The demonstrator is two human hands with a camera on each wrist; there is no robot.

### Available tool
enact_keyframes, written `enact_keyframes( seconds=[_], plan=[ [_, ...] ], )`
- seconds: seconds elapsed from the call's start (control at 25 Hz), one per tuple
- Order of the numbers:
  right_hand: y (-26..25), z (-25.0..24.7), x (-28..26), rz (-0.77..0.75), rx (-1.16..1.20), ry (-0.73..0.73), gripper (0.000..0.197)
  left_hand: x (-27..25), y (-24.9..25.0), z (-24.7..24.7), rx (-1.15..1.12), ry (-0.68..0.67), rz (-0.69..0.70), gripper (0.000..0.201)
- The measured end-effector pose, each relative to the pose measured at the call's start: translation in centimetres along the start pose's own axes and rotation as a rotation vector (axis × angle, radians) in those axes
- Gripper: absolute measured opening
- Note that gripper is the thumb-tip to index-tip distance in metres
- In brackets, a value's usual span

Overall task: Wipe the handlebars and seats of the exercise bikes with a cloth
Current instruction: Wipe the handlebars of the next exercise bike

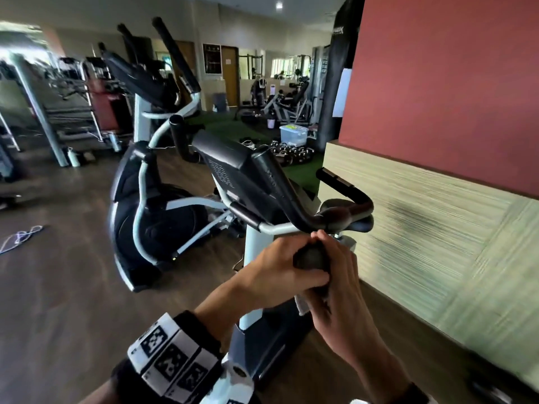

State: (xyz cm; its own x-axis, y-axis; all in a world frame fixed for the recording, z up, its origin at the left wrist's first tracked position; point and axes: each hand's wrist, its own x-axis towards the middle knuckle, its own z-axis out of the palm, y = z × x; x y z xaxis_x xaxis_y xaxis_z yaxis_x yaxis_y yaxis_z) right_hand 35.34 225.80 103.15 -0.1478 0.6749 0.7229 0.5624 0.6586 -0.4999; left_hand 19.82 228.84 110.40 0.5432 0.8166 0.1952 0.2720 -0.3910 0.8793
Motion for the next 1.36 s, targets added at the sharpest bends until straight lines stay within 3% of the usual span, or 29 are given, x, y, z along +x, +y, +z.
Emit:
enact_keyframes(
  seconds=[0.12,0.24,0.32,0.4,0.56,0.72,0.8,0.88,0.96,1.04,1.24,1.36],
  plan=[
    [1.6,-0.1,1.5,0.103,0.115,0.073,0.048,0.2,0.4,-1.2,0.039,0.140,0.026,0.035],
    [2.6,-0.8,5.4,0.094,0.080,0.197,0.047,1.4,1.3,-4.6,0.112,0.556,0.167,0.012],
    [2.2,-0.5,10.0,0.060,0.054,0.167,0.047,3.1,2.5,-7.9,0.162,0.767,0.270,0.010],
    [0.9,1.3,15.2,0.018,0.056,0.110,0.049,5.6,3.2,-10.4,0.180,0.816,0.297,0.010],
    [-0.3,5.7,19.3,-0.006,-0.052,0.118,0.055,9.9,3.8,-12.7,0.070,0.693,0.208,0.014],
    [2.9,4.4,15.2,-0.005,-0.082,0.128,0.049,12.3,3.8,-11.7,0.174,0.381,0.085,0.045],
    [3.7,3.6,14.1,0.016,-0.059,0.078,0.045,12.7,3.7,-11.3,0.178,0.302,0.046,0.059],
    [2.8,3.6,15.1,-0.034,-0.040,0.038,0.035,12.7,3.9,-11.4,0.136,0.267,0.031,0.065],
    [1.9,4.1,17.3,-0.102,-0.030,0.024,0.038,12.5,4.2,-11.8,0.105,0.244,-0.004,0.071],
    [1.9,4.5,18.0,-0.064,0.013,0.036,0.051,12.4,4.4,-11.8,0.090,0.220,-0.026,0.074],
    [3.7,3.8,13.1,-0.041,-0.067,0.052,0.061,12.4,4.2,-11.7,0.131,0.214,-0.013,0.076],
    [2.7,3.9,15.1,0.031,0.133,-0.014,0.063,12.2,4.4,-11.7,0.144,0.221,-0.015,0.074]
  ],
)
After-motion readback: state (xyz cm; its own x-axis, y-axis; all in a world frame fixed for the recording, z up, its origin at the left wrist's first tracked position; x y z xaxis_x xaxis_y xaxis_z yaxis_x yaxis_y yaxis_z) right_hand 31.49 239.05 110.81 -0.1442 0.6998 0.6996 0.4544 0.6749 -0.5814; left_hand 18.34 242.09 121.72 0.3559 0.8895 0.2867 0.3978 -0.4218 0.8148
